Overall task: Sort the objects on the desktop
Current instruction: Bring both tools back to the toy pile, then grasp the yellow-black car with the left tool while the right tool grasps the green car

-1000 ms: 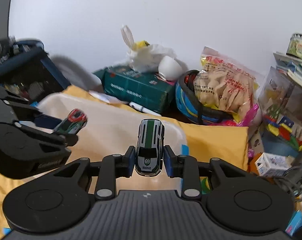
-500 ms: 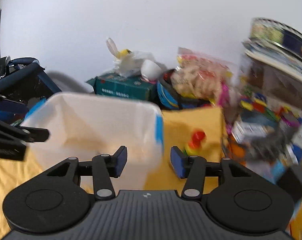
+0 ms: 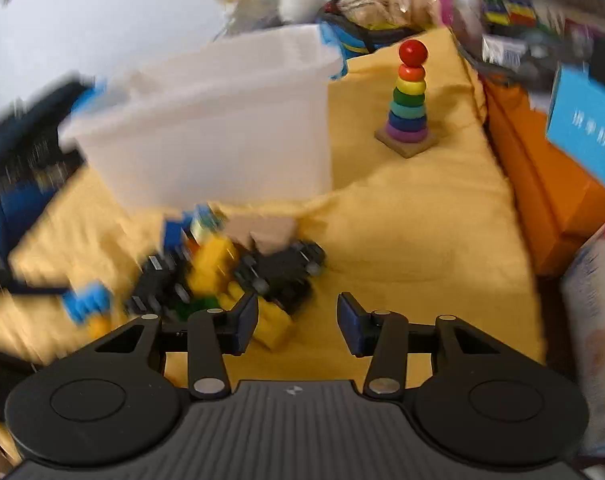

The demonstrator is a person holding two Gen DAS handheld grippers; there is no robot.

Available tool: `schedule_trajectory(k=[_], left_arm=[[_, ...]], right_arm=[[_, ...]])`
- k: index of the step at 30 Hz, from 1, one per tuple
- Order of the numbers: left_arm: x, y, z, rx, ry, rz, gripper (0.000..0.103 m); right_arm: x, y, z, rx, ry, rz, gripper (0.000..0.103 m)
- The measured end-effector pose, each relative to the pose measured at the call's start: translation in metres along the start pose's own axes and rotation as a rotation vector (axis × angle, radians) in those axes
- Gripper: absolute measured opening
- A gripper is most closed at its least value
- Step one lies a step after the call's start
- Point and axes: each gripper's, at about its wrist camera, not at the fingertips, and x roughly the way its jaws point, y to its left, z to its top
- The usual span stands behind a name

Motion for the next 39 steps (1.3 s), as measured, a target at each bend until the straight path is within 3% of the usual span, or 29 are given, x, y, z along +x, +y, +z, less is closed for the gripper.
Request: schedule_trajectory(k=[3, 7, 9, 11, 14, 18, 20, 24, 29, 32, 36, 39], left_arm=[[0.000, 0.005, 0.002, -0.038, 0.001, 0.000, 0.075], [0.001, 0.010, 0.009, -0.076, 0.000, -0.020, 0.075], [0.004, 0.010, 0.017, -0.087, -0.012, -0.040, 0.075], [0.010, 0.010, 0.024, -0.090, -0.014, -0.055, 0.074], [0.025, 0.012, 0.032, -0.114, 0.013, -0.069, 0.069], [0.049, 0.029, 0.033, -0.214, 0.071, -0.141, 0.041], [0.056, 0.033, 0.032, -0.228, 0.080, -0.156, 0.035], [0.047, 0.029, 0.032, -0.181, 0.050, -0.172, 0.032], [0.023, -0.021, 0.029, 0.103, -0.012, -0.102, 0.032], [0.019, -0.046, 0.024, 0.190, -0.025, -0.108, 0.032], [0.020, -0.072, 0.017, 0.253, -0.011, -0.148, 0.033], [0.027, -0.091, 0.010, 0.290, 0.023, -0.170, 0.033]], right_arm=[[0.019, -0.015, 0.009, 0.191, 0.057, 0.010, 0.046], [0.045, -0.019, 0.014, 0.253, 0.099, 0.012, 0.041], [0.052, -0.016, 0.016, 0.233, 0.092, 0.026, 0.035], [0.048, -0.009, 0.018, 0.166, 0.071, 0.021, 0.022], [0.028, 0.002, 0.015, 0.037, 0.029, 0.011, 0.017], [-0.001, -0.001, 0.001, -0.029, -0.010, -0.007, 0.017], [-0.012, -0.001, -0.006, -0.065, -0.023, -0.034, 0.017], [-0.037, -0.002, -0.023, -0.168, -0.045, -0.126, 0.011], [-0.047, -0.001, -0.045, -0.353, -0.044, -0.233, 0.010], [-0.044, 0.001, -0.063, -0.445, 0.004, -0.226, 0.010], [-0.053, -0.013, -0.069, -0.320, 0.014, -0.158, 0.011], [-0.056, -0.030, -0.060, -0.253, -0.004, -0.171, 0.017]])
